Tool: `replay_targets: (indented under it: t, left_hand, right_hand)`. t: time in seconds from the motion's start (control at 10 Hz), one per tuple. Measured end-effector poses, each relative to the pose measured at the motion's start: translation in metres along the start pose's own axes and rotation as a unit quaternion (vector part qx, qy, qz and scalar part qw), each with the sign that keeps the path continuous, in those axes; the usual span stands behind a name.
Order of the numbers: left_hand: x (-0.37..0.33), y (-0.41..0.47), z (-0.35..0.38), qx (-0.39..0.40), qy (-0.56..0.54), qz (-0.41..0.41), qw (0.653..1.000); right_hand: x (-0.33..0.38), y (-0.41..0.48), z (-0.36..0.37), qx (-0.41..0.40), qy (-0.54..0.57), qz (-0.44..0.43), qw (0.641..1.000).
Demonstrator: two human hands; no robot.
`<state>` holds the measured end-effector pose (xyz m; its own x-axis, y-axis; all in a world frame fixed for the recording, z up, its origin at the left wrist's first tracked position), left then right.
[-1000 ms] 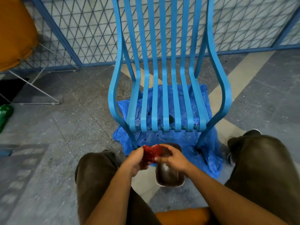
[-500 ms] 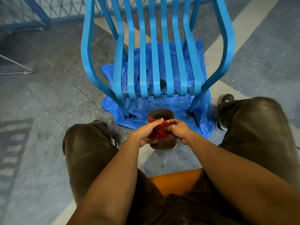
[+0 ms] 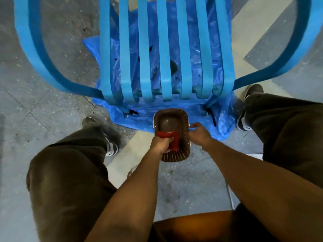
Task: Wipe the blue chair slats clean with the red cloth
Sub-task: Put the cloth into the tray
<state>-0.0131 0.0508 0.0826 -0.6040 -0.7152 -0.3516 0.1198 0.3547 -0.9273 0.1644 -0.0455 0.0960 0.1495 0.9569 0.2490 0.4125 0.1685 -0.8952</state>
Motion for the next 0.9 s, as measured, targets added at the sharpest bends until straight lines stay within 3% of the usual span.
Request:
replay_targets:
  t: [0.1,0.2,0.4,0.5,0.8,0.9]
  left_hand:
    - [0.005,0.030,0.015,0.008,-0.010,-0.024,1.000]
    - [0.009,0.060,0.020,-0.008,0.049,-0.015,0.999]
    - [0.043,0.144,0.036,0.004,0.230,-0.001,0.973]
    - [0.012,0.117,0.038,0.012,0.309,0.007,0.951]
    - [0.013,0.125,0.043,0.028,0.369,-0.030,0.929]
    - [0.003,0.109,0.045,0.026,0.330,-0.004,0.944]
  right_hand:
    - [0.004,0.019,0.005,0.014,-0.010,0.003,1.000]
    - [0.010,0.038,0.007,0.023,-0.028,-0.011,0.999]
    - [0.030,0.042,0.004,0.028,-0.055,-0.056,0.997]
    - [0.036,0.042,0.007,0.034,-0.078,-0.088,0.993]
    - [0.031,0.057,0.014,0.044,-0.095,-0.103,0.989]
    - [0.027,0.063,0.020,0.041,-0.102,-0.098,0.989]
Point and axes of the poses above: each hand's wrist, its own y-axis towards the middle knuckle, its own z-axis out of the palm, x = y × z, the point moved 10 cm from there along y, towards the middle knuckle, and after that the axes turned 4 degrees about z, right-handed, at the moved point
